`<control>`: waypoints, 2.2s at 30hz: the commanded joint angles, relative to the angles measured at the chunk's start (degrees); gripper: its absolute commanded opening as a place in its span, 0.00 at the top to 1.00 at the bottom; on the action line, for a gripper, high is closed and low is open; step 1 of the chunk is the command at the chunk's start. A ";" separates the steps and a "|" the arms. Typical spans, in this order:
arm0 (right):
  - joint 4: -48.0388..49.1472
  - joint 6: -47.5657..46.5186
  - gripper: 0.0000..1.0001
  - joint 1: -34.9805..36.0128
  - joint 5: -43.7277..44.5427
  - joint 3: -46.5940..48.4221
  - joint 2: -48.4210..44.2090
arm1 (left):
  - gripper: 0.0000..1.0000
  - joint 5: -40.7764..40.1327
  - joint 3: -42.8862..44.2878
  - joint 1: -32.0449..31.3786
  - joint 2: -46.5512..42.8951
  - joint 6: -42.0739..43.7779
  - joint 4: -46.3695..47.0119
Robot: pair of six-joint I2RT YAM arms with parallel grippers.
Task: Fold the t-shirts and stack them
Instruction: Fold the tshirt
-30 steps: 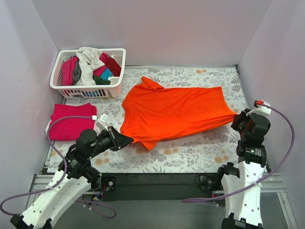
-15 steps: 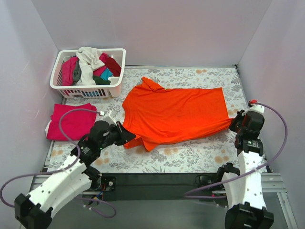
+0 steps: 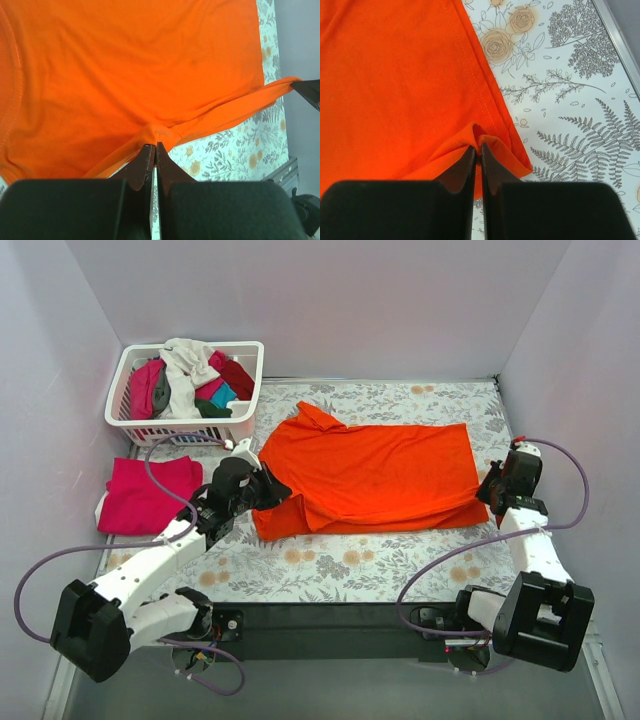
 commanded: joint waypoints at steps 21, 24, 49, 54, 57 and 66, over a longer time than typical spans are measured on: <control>5.56 -1.17 0.99 -0.02 -5.99 18.39 23.67 | 1.00 8.34 10.54 12.39 18.36 6.87 8.88; 5.56 -1.17 0.99 0.94 -5.66 19.27 25.87 | 1.00 7.55 12.81 13.18 20.99 7.75 8.88; 8.63 -1.00 0.56 12.37 3.04 9.45 11.56 | 0.27 1.39 -4.21 14.68 5.56 4.24 12.32; 8.99 -0.21 0.55 12.99 1.37 4.96 7.95 | 0.43 3.15 -12.13 12.66 -0.78 1.95 12.05; 8.99 -0.03 0.55 12.99 0.85 4.07 6.46 | 0.47 2.80 -13.10 11.87 -0.62 2.74 11.26; 8.99 -0.47 0.54 12.99 2.08 0.82 4.69 | 0.50 1.13 -13.80 10.72 5.09 3.88 11.87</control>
